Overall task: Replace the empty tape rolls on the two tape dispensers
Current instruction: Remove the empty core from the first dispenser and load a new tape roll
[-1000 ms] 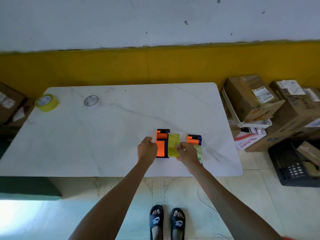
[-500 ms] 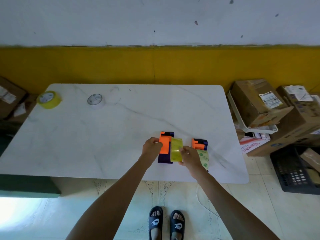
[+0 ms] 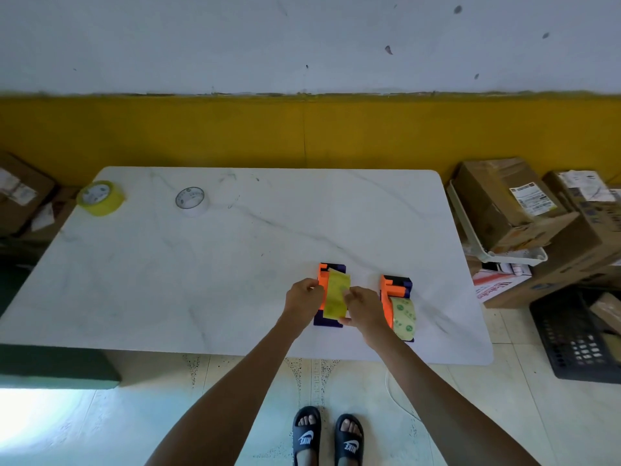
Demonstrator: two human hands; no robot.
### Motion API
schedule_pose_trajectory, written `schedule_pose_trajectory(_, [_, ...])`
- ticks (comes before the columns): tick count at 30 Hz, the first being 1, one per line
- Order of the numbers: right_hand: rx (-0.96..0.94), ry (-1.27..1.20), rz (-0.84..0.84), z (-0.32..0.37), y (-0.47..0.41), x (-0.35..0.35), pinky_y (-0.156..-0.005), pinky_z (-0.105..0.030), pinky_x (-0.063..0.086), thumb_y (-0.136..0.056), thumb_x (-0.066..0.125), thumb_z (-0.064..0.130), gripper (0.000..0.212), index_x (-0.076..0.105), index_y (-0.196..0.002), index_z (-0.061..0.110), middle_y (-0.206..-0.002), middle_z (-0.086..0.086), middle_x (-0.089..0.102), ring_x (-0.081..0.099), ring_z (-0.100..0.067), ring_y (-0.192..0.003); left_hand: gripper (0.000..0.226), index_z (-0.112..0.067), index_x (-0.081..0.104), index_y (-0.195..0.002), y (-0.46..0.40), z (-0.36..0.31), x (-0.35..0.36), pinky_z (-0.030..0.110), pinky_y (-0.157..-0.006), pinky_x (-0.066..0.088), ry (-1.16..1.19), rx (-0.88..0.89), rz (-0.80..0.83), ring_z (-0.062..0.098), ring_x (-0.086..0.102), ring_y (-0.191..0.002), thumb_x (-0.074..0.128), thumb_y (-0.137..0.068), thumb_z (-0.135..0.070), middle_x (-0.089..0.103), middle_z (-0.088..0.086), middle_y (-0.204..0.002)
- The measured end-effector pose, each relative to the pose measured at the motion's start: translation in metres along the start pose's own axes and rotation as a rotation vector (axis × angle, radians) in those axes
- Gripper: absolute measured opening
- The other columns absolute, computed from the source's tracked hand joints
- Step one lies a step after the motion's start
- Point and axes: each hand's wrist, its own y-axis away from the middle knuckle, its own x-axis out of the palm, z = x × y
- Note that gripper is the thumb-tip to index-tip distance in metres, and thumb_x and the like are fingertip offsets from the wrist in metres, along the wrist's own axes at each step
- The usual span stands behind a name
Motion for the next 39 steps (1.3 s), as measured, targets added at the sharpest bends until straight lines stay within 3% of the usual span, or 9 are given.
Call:
schedule_pose_trajectory(4, [-0.016, 0.03, -0.035, -0.008, -0.003, 0.015, -0.07, -0.05, 0.062, -0.094, 0.052, 0.016, 0.028, 0.058, -0.069, 0.005, -0.063, -0.004, 0.047, 0.057, -0.024, -0.069, 0.022, -0.013, 0.044, -0.063, 0.0, 0.01, 0.002, 0.028, -0.056, 0.03, -0.041, -0.003, 0.005, 0.02, 0.036, -0.064, 0.043, -0.084, -0.014, 0.042, 0.003, -0.066])
schedule_pose_trajectory(9, [-0.044, 0.185, -0.057, -0.015, -0.003, 0.025, -0.061, -0.032, 0.058, -0.093, 0.052, 0.018, 0.022, 0.063, -0.08, 0.004, -0.071, -0.007, 0.059, 0.061, -0.026, -0.074, 0.015, -0.004, 0.053, -0.073, -0.002, 0.031, 0.002, 0.029, -0.055, 0.028, -0.143, 0.008, 0.043, 0.02, 0.036, -0.065, 0.044, -0.083, -0.012, 0.044, 0.007, -0.071])
schedule_pose_trajectory(13, [-0.078, 0.287, -0.098, -0.017, -0.008, 0.025, -0.075, -0.042, 0.052, -0.09, 0.05, 0.025, 0.028, 0.058, -0.075, 0.003, -0.072, -0.015, 0.058, 0.06, -0.033, -0.076, 0.016, -0.002, 0.056, -0.08, -0.006, 0.036, 0.002, 0.026, -0.054, 0.028, -0.204, 0.071, 0.062, 0.018, 0.037, -0.065, 0.045, -0.085, -0.012, 0.046, 0.006, -0.072])
schedule_pose_trajectory(15, [-0.119, 0.263, -0.128, -0.011, -0.01, 0.022, -0.069, -0.034, 0.045, -0.088, 0.054, 0.021, 0.014, 0.061, -0.091, 0.009, -0.076, -0.01, 0.059, 0.054, -0.023, -0.075, 0.014, -0.007, 0.05, -0.074, -0.008, 0.036, 0.0, 0.024, -0.053, 0.028, -0.242, 0.101, 0.076, 0.016, 0.036, -0.062, 0.046, -0.087, -0.012, 0.044, 0.004, -0.069])
schedule_pose_trajectory(19, [-0.206, 0.23, -0.14, 0.004, -0.019, 0.016, -0.059, -0.026, 0.041, -0.088, 0.055, 0.013, 0.029, 0.059, -0.114, 0.003, -0.078, -0.011, 0.063, 0.054, -0.018, -0.069, 0.02, -0.005, 0.051, -0.075, -0.013, 0.041, -0.002, 0.026, -0.053, 0.028, -0.308, 0.14, 0.075, 0.017, 0.036, -0.061, 0.046, -0.09, -0.016, 0.045, 0.005, -0.068])
schedule_pose_trajectory(28, [-0.18, 0.326, -0.088, 0.014, -0.039, 0.009, -0.069, -0.023, 0.038, -0.092, 0.05, 0.012, 0.032, 0.061, -0.121, 0.006, -0.114, -0.011, 0.066, 0.053, -0.017, -0.09, 0.053, -0.015, 0.034, -0.053, -0.033, 0.043, -0.009, 0.029, -0.055, 0.035, -0.42, 0.162, -0.029, 0.021, 0.042, -0.053, 0.04, -0.095, -0.047, 0.042, 0.003, -0.053])
schedule_pose_trajectory(34, [-0.15, 0.461, 0.018, 0.02, -0.058, 0.011, -0.06, -0.018, 0.044, -0.09, 0.046, 0.009, 0.03, 0.067, -0.111, 0.007, -0.105, -0.009, 0.066, 0.057, -0.019, -0.083, 0.058, -0.016, 0.033, -0.051, -0.035, 0.038, -0.005, 0.026, -0.048, 0.026, -0.472, 0.161, -0.077, 0.018, 0.036, -0.049, 0.036, -0.096, -0.053, 0.036, -0.002, -0.05])
schedule_pose_trajectory(37, [-0.174, 0.577, 0.046, 0.024, -0.073, 0.01, -0.076, -0.034, 0.053, -0.087, 0.045, 0.007, 0.029, 0.069, -0.102, 0.001, -0.1, -0.015, 0.068, 0.062, -0.031, -0.086, 0.058, -0.015, 0.03, -0.053, -0.036, 0.043, -0.007, 0.026, -0.05, 0.026, -0.452, 0.185, -0.046, 0.017, 0.032, -0.049, 0.035, -0.096, -0.054, 0.033, -0.002, -0.05])
schedule_pose_trajectory(39, [-0.19, 0.654, 0.119, 0.027, -0.082, 0.01, -0.08, -0.036, 0.052, -0.086, 0.049, 0.008, 0.027, 0.071, -0.101, 0.003, -0.099, -0.014, 0.069, 0.062, -0.03, -0.087, 0.057, -0.015, 0.029, -0.054, -0.037, 0.045, -0.008, 0.027, -0.05, 0.025, -0.447, 0.204, -0.022, 0.017, 0.03, -0.05, 0.034, -0.097, -0.052, 0.032, -0.001, -0.051])
